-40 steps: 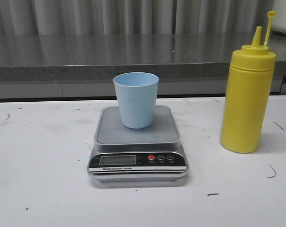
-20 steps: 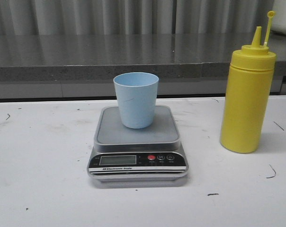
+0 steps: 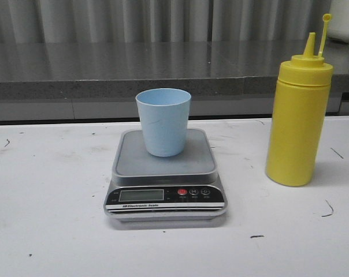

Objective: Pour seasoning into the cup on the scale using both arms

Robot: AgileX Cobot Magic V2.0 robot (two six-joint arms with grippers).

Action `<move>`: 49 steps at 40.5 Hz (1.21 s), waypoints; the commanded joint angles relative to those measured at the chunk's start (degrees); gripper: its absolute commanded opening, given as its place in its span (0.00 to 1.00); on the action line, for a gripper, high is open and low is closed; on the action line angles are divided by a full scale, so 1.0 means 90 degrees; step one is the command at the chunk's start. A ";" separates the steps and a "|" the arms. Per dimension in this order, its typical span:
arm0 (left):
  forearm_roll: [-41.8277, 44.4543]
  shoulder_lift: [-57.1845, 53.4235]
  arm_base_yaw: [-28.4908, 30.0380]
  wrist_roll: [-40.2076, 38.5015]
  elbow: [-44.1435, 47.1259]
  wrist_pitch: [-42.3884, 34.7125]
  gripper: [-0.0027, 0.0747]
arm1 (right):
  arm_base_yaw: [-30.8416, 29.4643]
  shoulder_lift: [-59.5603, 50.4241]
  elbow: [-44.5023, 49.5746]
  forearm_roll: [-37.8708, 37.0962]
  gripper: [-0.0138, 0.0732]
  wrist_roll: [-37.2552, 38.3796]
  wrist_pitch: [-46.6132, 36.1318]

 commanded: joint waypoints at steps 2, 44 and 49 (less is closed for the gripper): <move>-0.0020 -0.0096 0.0000 -0.0076 0.0159 -0.0587 0.01 | -0.0869 -0.0308 0.0059 -0.0781 0.08 0.1152 0.0226; -0.0020 -0.0096 0.0000 -0.0076 0.0159 -0.0587 0.01 | -0.1503 -0.1641 0.1032 -0.1102 0.08 0.0740 0.2826; -0.0020 -0.0096 0.0000 -0.0076 0.0159 -0.0587 0.01 | -0.1503 -0.1641 0.1032 -0.1054 0.08 0.0740 0.2826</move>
